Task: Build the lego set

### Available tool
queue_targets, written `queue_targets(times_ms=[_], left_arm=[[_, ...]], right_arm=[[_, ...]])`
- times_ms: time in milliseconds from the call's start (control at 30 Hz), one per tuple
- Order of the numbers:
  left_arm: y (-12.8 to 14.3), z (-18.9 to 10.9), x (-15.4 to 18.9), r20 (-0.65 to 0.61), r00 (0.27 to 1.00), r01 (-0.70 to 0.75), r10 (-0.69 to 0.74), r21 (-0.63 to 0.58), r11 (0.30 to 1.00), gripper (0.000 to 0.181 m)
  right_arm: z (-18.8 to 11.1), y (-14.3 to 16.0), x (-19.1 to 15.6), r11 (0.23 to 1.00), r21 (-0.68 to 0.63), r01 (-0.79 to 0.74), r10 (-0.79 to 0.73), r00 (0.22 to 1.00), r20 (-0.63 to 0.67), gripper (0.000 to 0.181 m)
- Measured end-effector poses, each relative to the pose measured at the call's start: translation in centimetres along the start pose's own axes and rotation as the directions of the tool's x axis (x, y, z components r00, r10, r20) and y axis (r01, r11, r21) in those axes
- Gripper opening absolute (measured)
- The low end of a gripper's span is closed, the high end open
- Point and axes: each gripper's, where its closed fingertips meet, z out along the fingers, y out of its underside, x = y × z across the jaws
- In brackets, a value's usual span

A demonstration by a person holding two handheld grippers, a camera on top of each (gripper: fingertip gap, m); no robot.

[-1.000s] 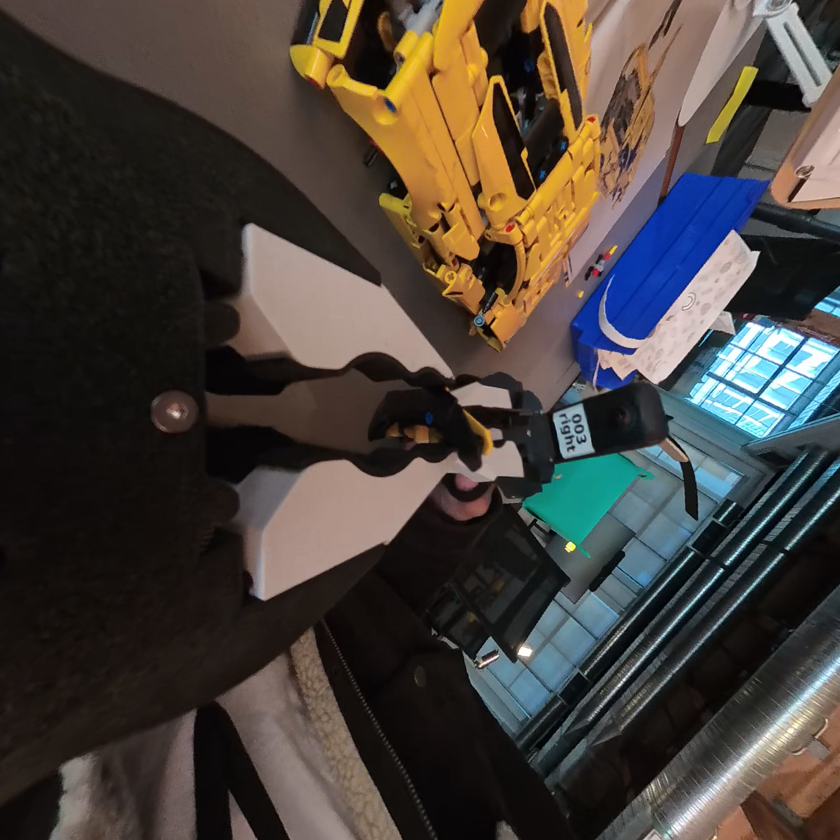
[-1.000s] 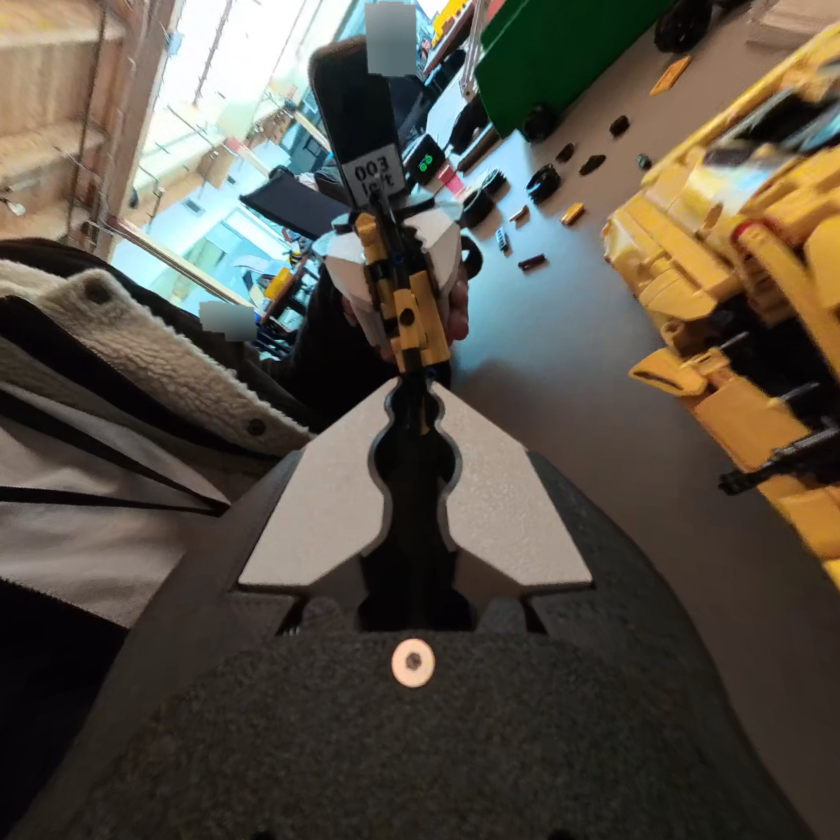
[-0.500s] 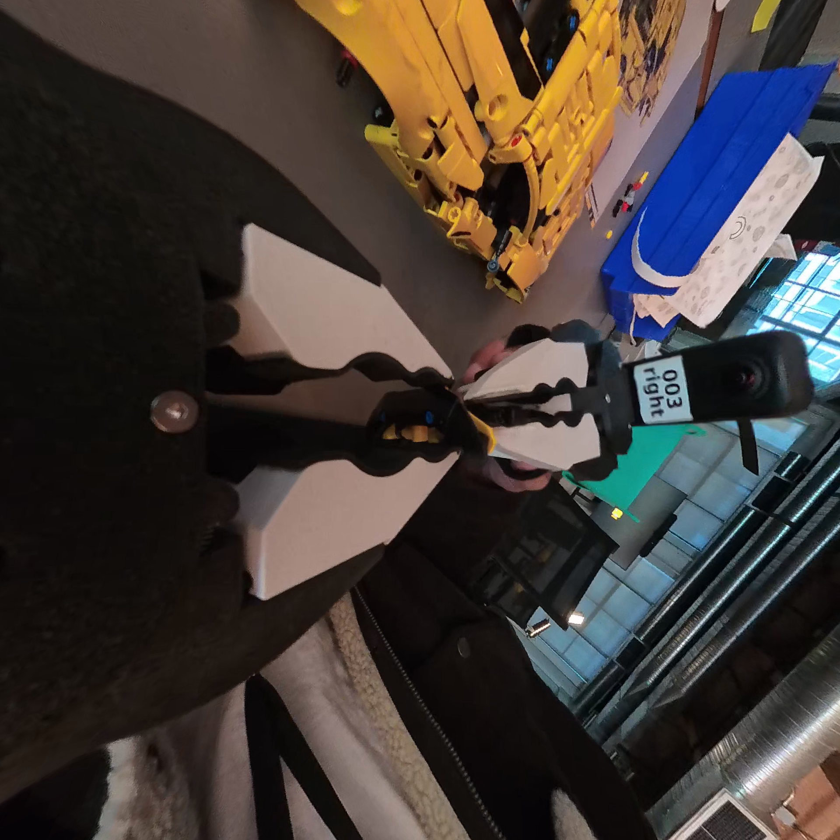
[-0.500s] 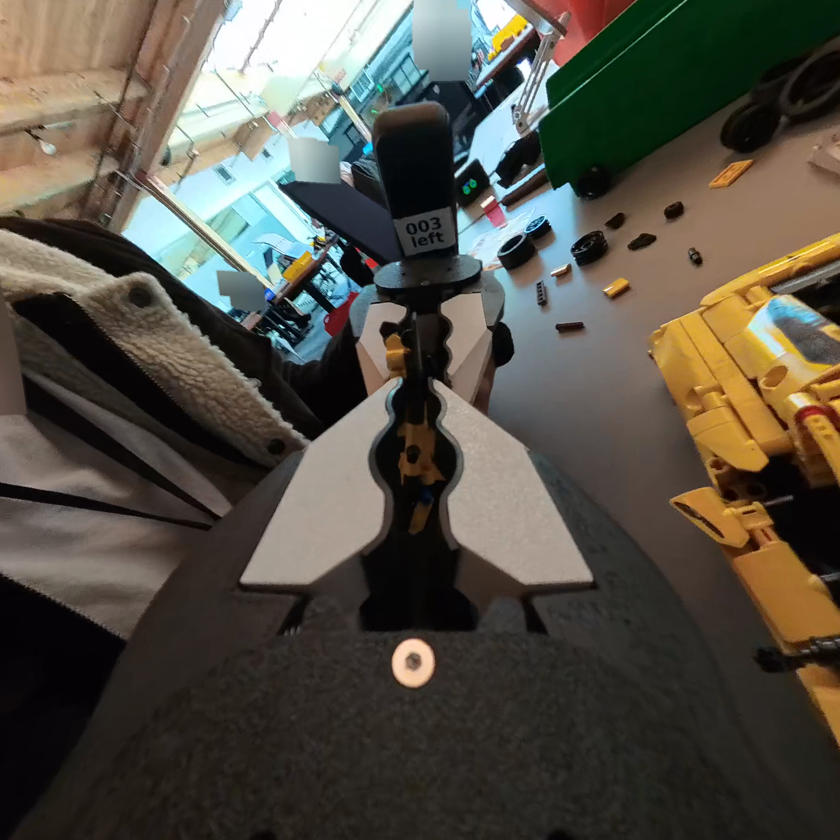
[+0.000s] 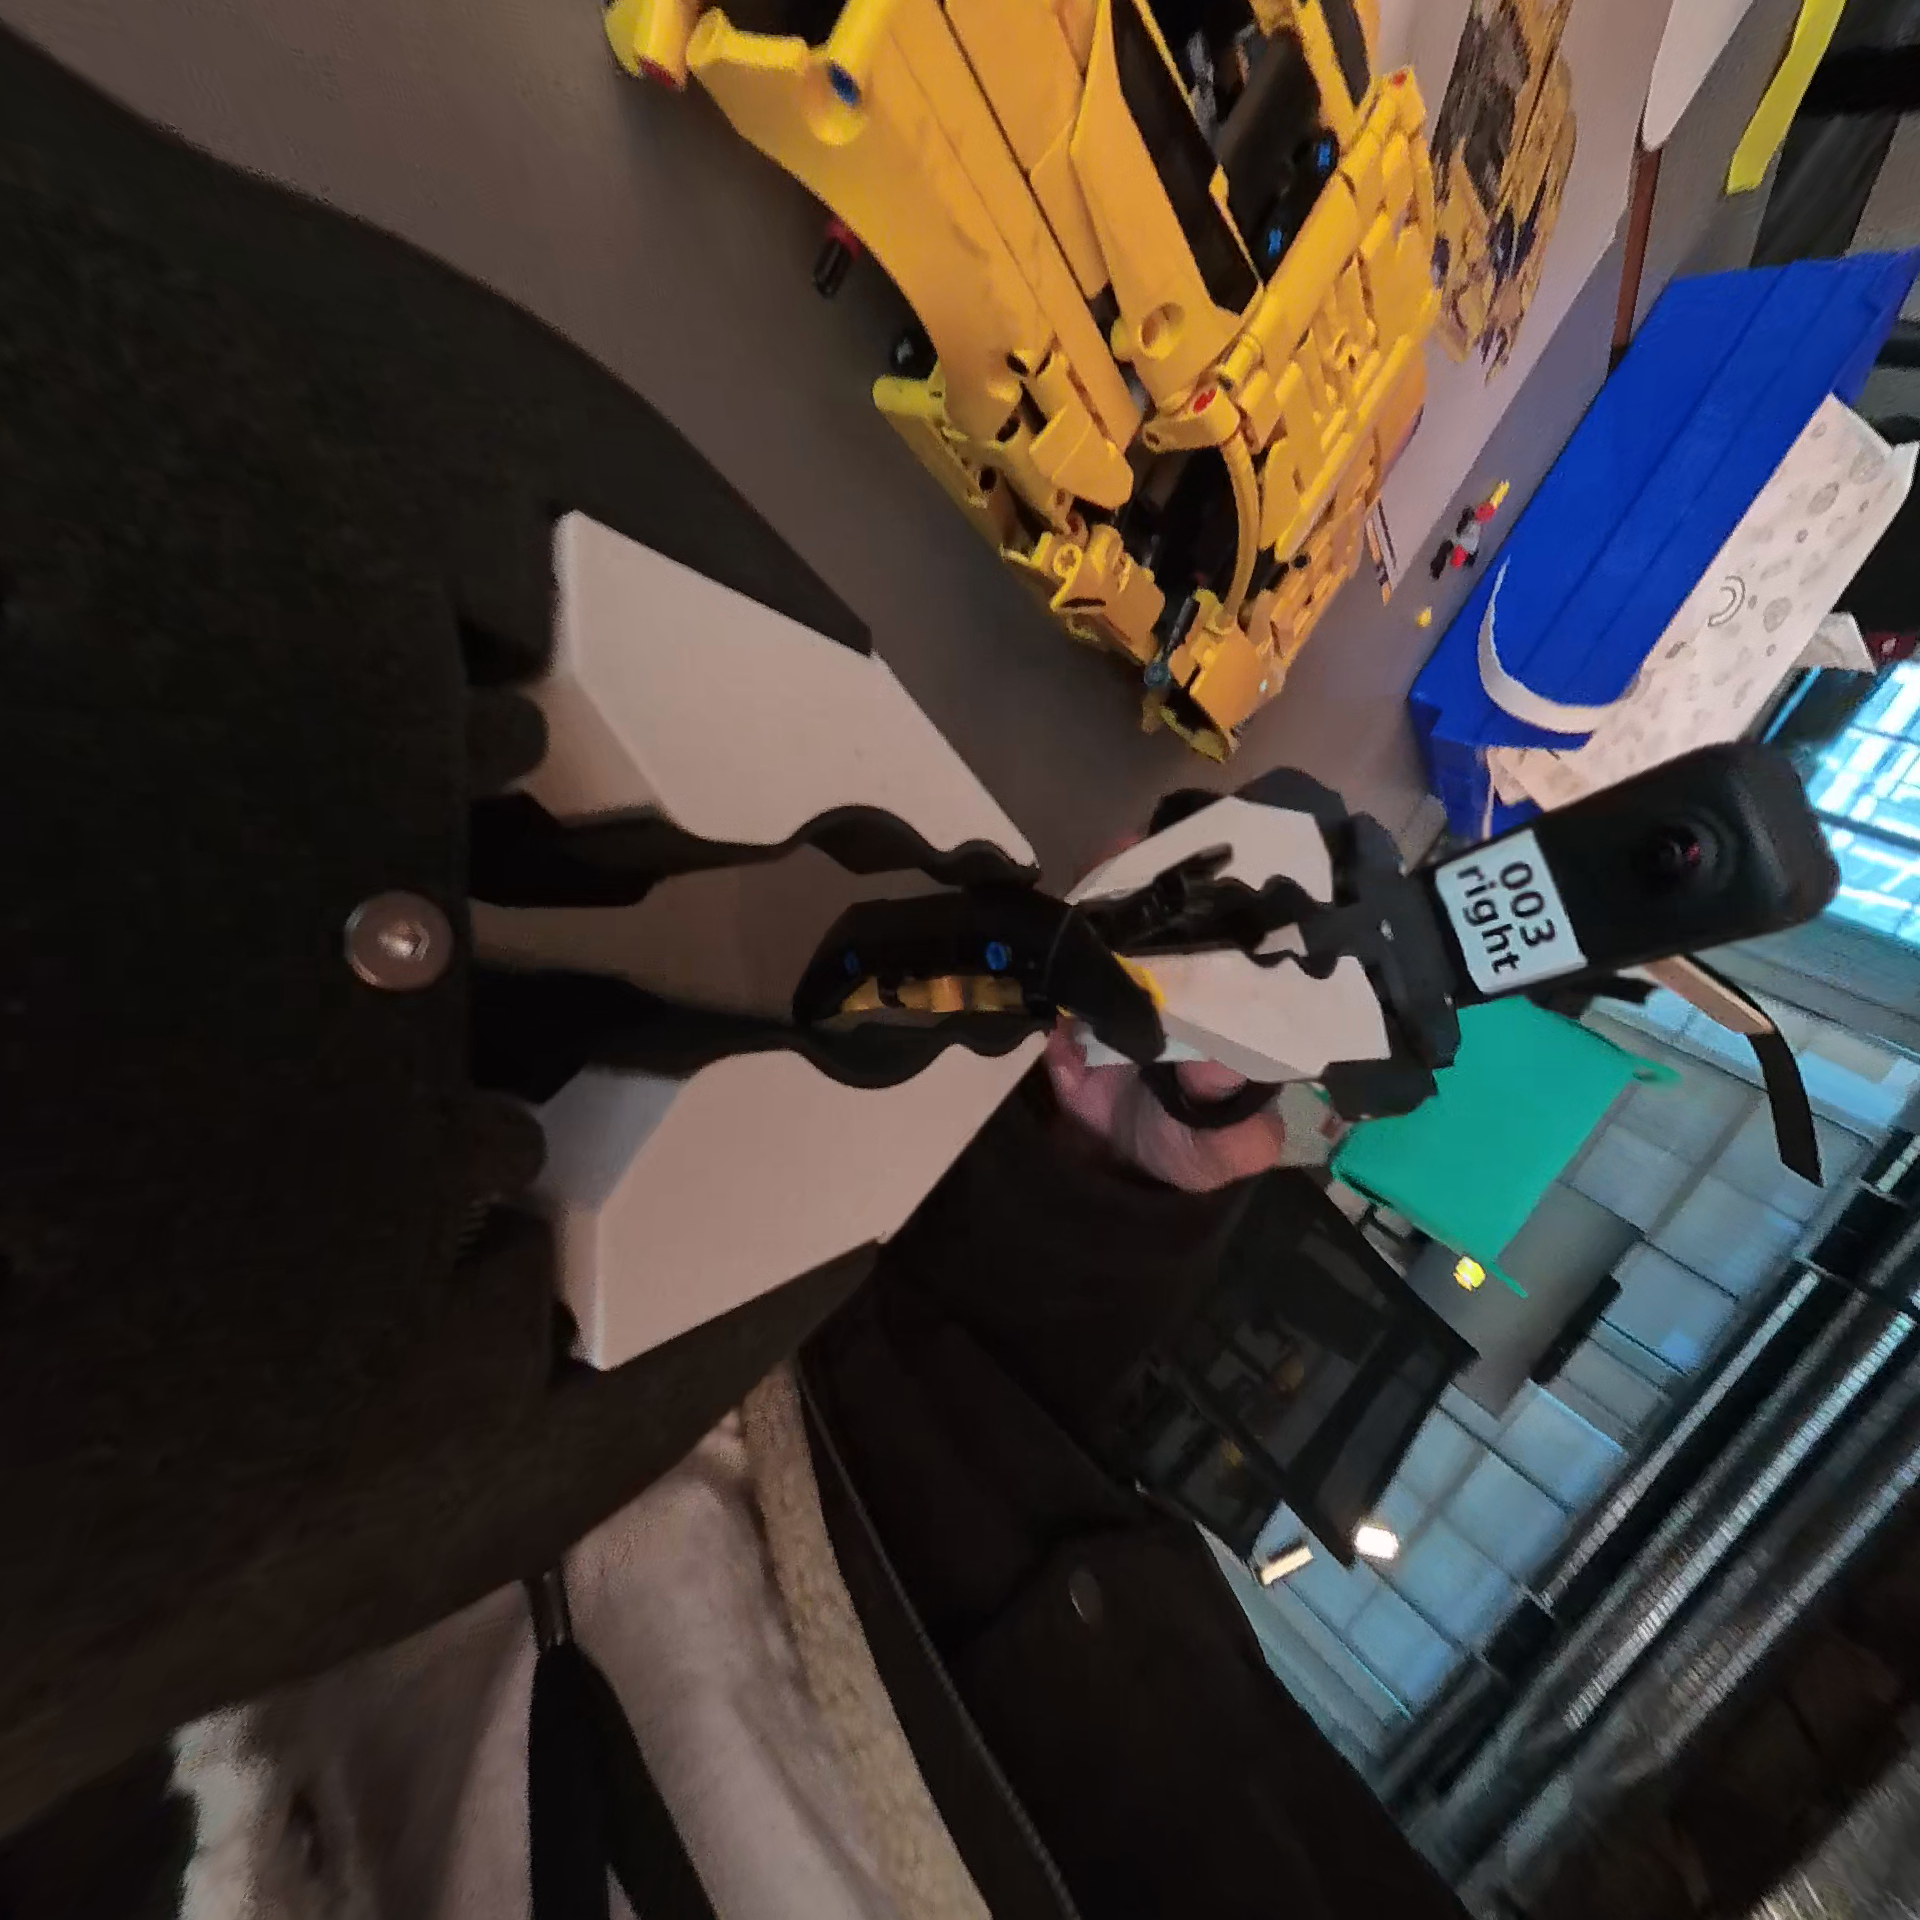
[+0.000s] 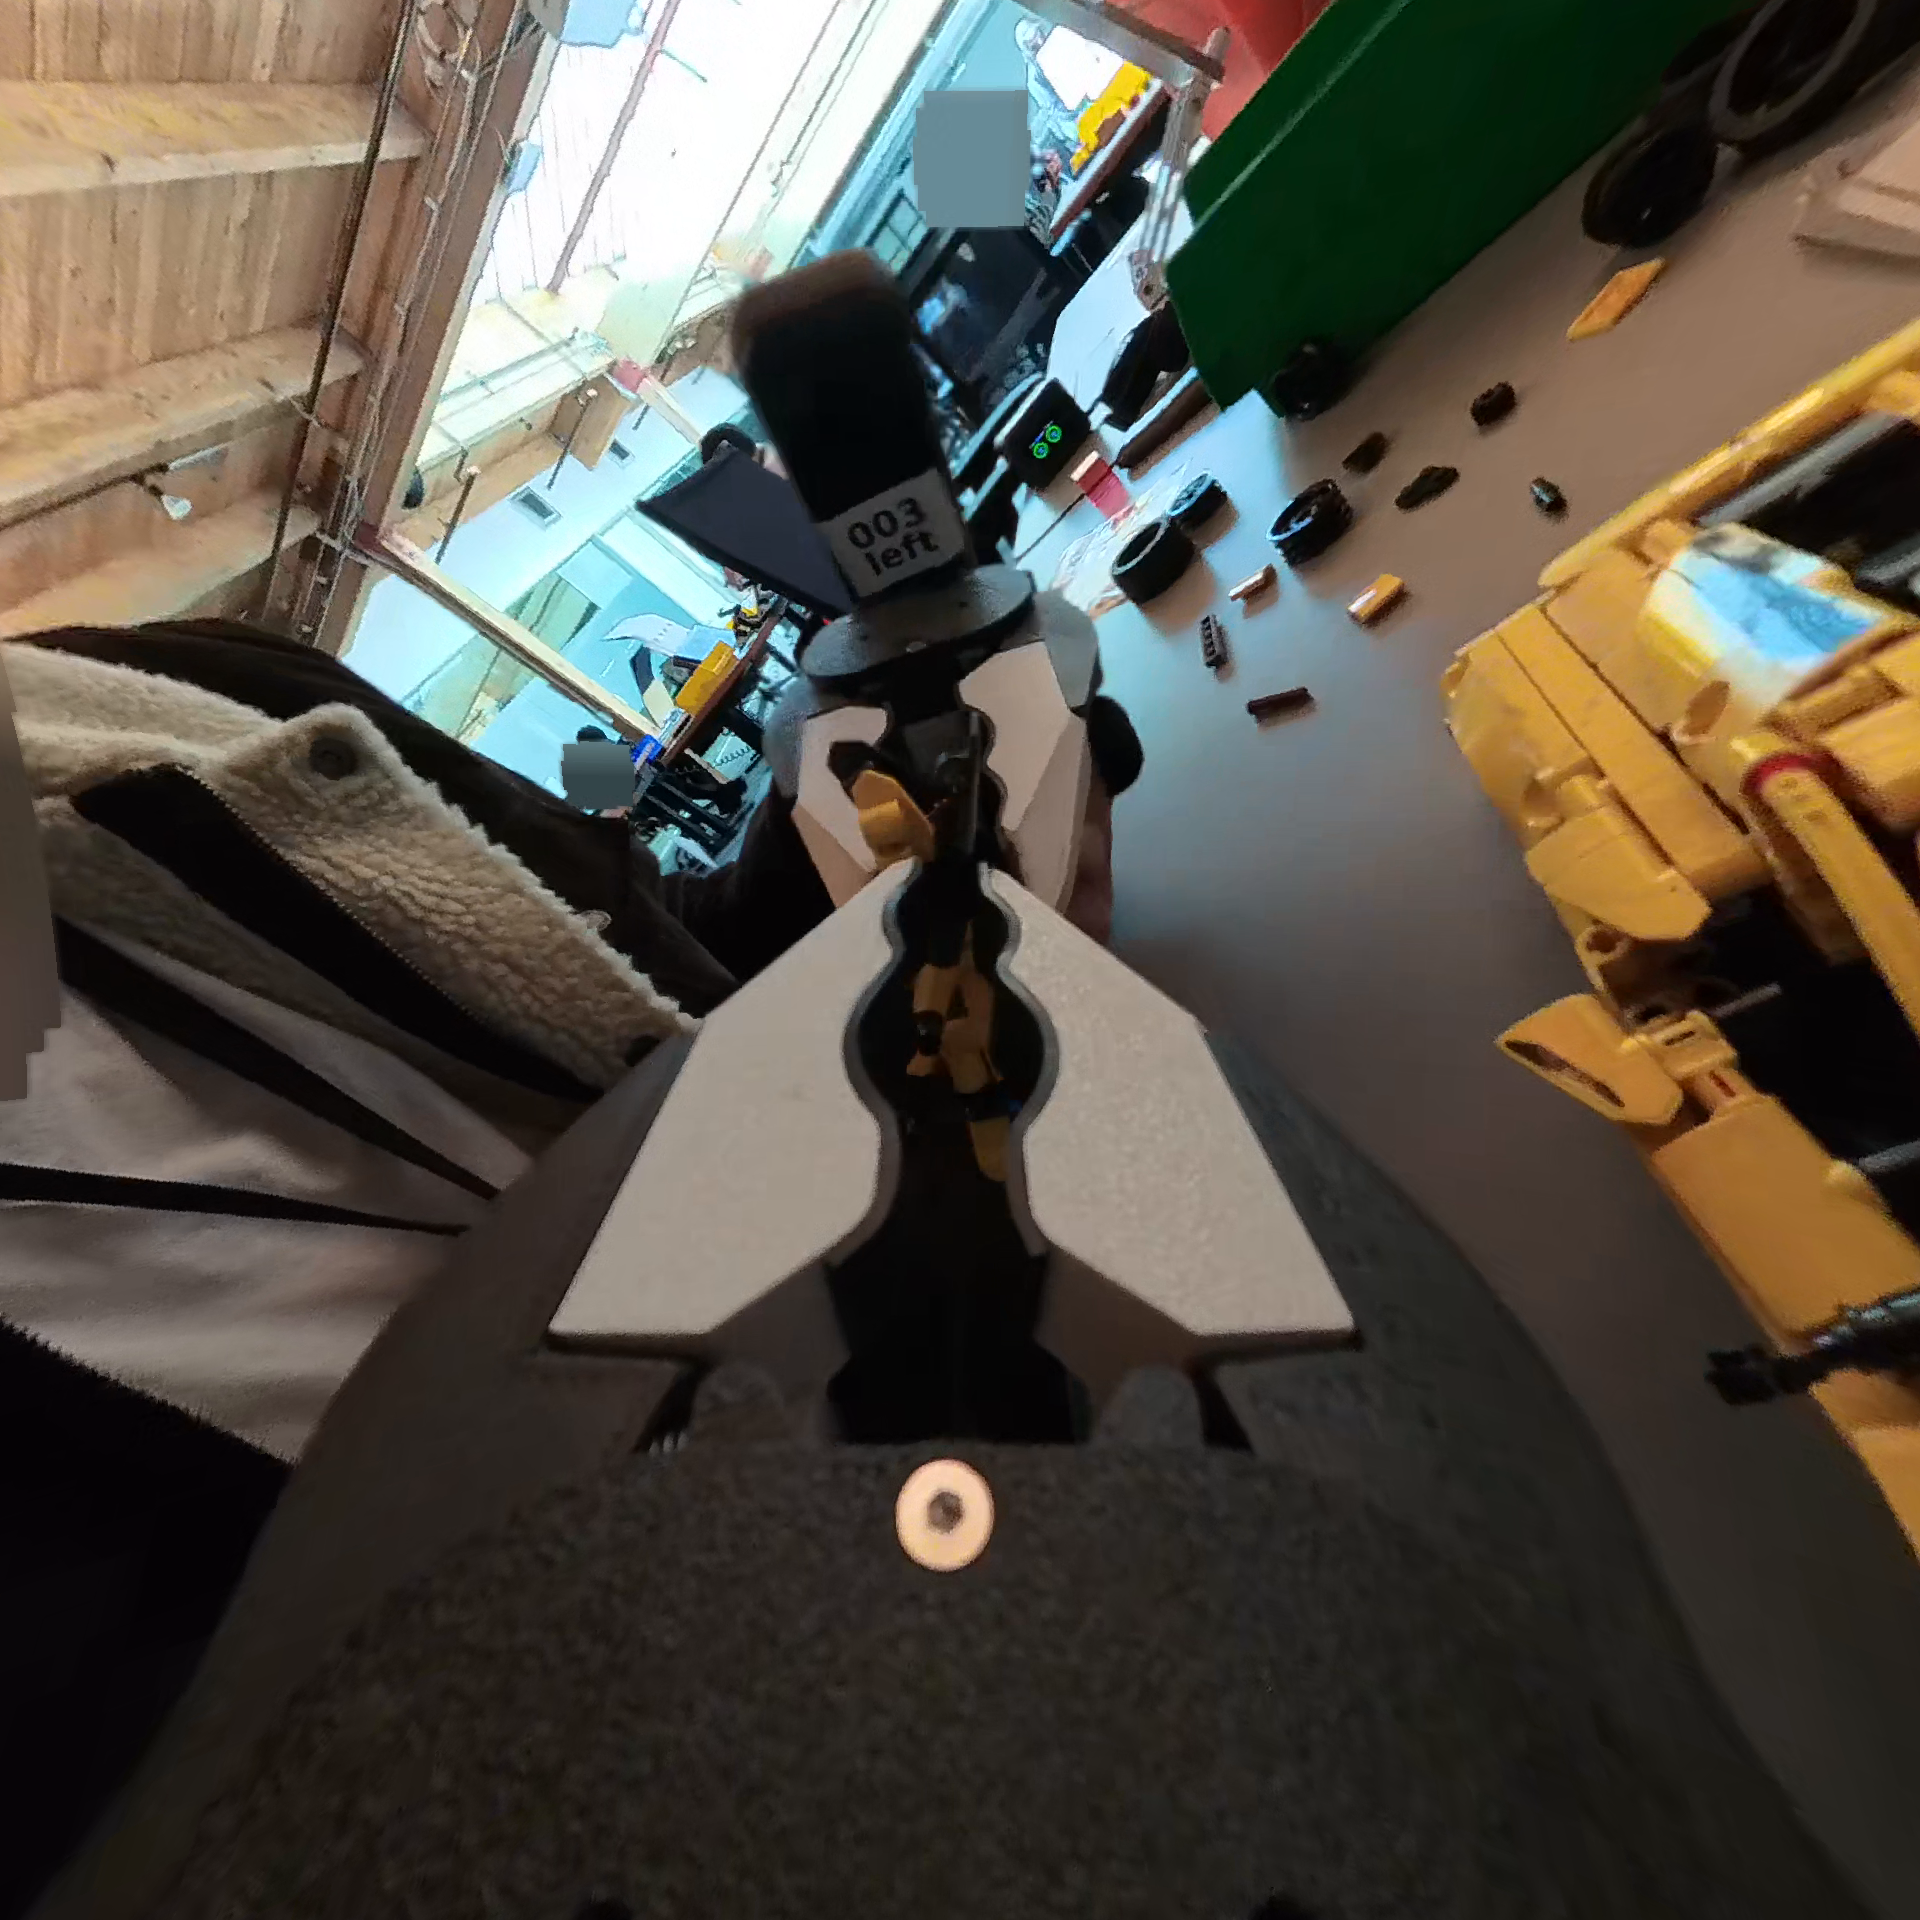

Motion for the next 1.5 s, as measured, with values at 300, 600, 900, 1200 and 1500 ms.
queue_targets(times_ms=[300,600,900,1200,1500], left_arm=[[-0.8,-0.4,0.8,-0.146,0.975,0.177,-0.168,0.050,0.983,0.023],[-0.8,-0.8,1.0,-0.104,0.992,0.077,-0.071,0.057,0.995,0.023],[-1.3,-0.9,1.1,-0.171,0.973,0.169,-0.154,0.075,0.983,0.023],[-1.1,-0.8,0.9,-0.191,0.961,0.216,-0.201,0.061,0.974,0.023],[-1.3,-0.9,0.7,-0.206,0.948,0.259,-0.241,0.067,0.963,0.023]], right_arm=[[0.0,-0.5,-0.5,0.950,-0.025,0.312,-0.312,0.944,-0.104,0.006],[-2.4,-2.8,0.4,0.967,0.152,-0.207,0.192,0.976,0.104,0.006],[-1.9,-2.3,-1.2,0.985,0.071,0.158,-0.154,0.986,-0.057,0.007],[-0.4,-1.4,-0.5,0.984,0.055,0.168,-0.165,0.985,-0.054,0.007],[-0.3,-1.4,-0.6,0.987,0.111,0.113,-0.114,0.993,0.005,0.007]])
